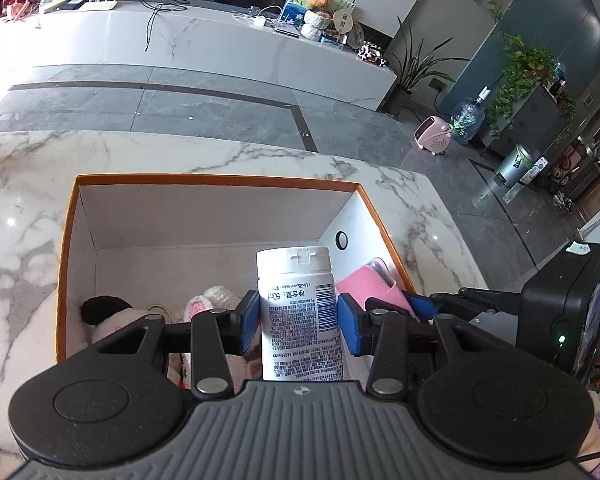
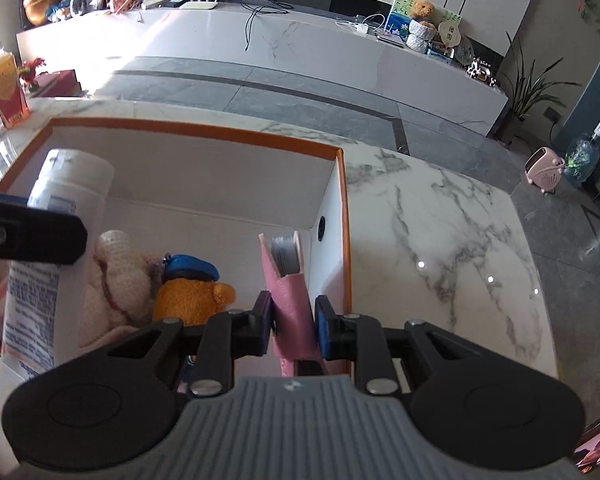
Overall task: Organize objects
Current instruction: 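Lift the lotion tube and pink card case and carry both over the box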
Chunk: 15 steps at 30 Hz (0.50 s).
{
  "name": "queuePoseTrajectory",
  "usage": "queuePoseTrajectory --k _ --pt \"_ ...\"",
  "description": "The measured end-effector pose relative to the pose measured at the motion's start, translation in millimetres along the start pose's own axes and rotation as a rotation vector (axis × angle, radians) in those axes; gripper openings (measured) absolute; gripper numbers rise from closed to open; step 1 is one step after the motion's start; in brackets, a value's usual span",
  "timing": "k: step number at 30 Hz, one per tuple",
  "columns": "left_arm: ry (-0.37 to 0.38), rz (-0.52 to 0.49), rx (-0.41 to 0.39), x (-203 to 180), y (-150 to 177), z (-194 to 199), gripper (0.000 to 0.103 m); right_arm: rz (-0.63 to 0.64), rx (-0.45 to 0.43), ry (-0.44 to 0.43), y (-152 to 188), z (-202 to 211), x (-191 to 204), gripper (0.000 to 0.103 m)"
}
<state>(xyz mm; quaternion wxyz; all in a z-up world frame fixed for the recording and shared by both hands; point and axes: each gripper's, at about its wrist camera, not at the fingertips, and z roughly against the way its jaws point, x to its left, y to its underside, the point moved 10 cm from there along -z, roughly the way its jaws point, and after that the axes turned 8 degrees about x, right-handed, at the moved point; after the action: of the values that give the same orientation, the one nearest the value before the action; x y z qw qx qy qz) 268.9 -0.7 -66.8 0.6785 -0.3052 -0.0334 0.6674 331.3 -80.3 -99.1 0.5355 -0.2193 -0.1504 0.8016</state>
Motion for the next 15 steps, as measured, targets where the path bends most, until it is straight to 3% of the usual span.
queuePoseTrajectory --k 6,15 --pt "0.003 0.005 0.012 2.6 -5.3 -4.9 0.049 0.066 0.053 0.083 7.8 -21.5 5.0 0.024" --pt "-0.003 0.0 0.036 3.9 -4.5 -13.0 0.049 0.162 0.073 0.131 14.9 -30.5 13.8 0.023"
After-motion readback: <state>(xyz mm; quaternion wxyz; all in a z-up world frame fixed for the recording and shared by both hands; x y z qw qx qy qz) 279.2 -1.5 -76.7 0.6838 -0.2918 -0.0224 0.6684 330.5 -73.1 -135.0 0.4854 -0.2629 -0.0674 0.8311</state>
